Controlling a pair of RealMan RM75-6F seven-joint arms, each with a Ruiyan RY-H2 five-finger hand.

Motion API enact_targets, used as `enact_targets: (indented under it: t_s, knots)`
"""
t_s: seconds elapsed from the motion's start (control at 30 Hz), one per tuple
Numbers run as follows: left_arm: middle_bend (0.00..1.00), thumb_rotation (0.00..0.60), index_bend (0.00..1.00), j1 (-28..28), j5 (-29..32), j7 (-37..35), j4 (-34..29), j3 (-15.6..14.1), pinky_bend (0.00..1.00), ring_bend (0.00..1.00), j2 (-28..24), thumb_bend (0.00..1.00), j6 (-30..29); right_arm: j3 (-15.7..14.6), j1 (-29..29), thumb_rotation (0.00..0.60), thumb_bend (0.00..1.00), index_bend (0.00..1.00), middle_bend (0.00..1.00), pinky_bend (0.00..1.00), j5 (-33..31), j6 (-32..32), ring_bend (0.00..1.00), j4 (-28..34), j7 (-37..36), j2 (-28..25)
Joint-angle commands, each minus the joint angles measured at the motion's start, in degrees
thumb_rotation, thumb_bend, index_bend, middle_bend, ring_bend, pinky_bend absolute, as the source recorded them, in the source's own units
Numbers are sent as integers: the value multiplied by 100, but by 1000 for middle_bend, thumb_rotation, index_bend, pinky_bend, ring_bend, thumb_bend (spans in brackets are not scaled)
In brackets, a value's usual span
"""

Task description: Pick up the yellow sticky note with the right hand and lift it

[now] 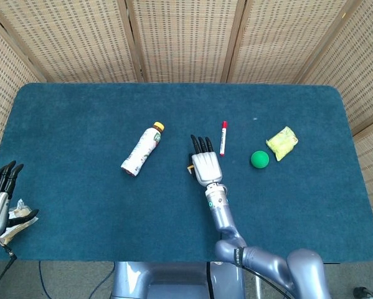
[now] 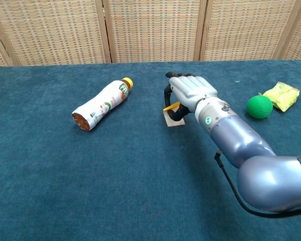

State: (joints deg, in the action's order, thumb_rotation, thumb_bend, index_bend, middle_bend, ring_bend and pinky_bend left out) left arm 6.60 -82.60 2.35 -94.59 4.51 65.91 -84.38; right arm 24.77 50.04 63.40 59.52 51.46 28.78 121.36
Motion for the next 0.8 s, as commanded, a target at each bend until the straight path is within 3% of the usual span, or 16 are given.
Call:
enact_targets:
  t_s: [0.03,0.3,0.53,0.8]
  knots:
    - [0,600,0,3,11,4,10,6,81,0,4,98,4,72,84,600,587,594,15,0,-9,50,0,85,75,-48]
    - [0,600,0,-7,19,-19,2,24,82,0,-6,98,-31,109,-1,600,583,596,16,0,-4,342,0,704,184,-377]
    - [0,600,0,-22,-85,22,-24,-21,81,0,-1,98,-79,151,-677,600,579,593,15,0,-347,491,0,2448,-89,-1362]
    - [0,600,0,-67,-366,184,-89,-111,81,0,29,98,-260,-291,-1568,600,580,599,17,0,-11,1186,0,4046,-282,-2542]
